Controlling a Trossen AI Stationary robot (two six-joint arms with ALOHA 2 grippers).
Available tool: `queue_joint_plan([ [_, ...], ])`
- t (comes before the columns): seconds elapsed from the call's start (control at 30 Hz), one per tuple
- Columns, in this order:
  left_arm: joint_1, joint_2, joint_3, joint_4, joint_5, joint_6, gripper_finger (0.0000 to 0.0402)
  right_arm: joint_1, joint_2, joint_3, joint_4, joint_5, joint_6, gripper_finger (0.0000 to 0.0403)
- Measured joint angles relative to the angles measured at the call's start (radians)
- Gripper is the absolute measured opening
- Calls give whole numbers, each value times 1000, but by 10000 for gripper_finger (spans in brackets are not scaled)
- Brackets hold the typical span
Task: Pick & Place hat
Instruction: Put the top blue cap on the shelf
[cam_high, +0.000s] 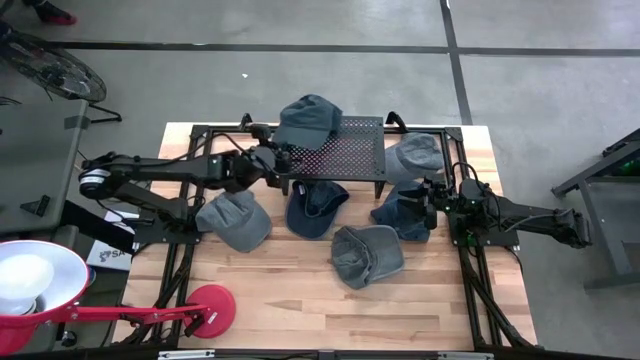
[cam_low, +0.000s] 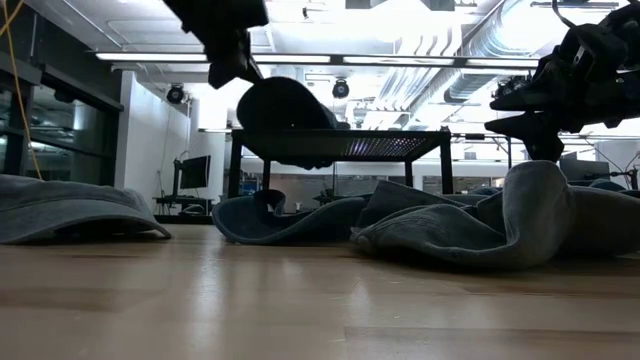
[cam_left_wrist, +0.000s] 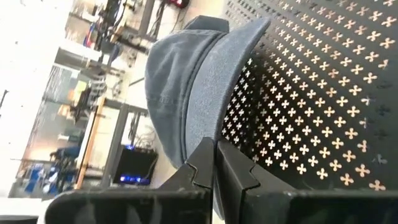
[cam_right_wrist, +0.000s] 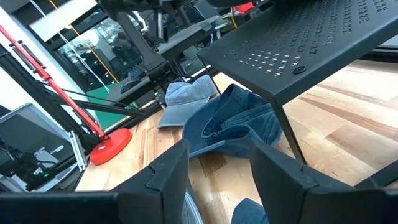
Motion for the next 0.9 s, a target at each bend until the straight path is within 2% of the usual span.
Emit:
queue_joint_plan([
  [0.2, -38, 81, 102, -64, -111, -52, 0, 0, 0, 0, 0, 0, 0, 162],
  [0.47, -64, 275, 310, -323, -182, -213, 0, 0, 0, 0, 0, 0, 0, 162],
  [0.73, -88, 413, 498, -604, -123, -424, 0, 0, 0, 0, 0, 0, 0, 162],
  [0.9, -107, 435, 555, -713, -46, -548, 0, 0, 0, 0, 0, 0, 0, 162],
])
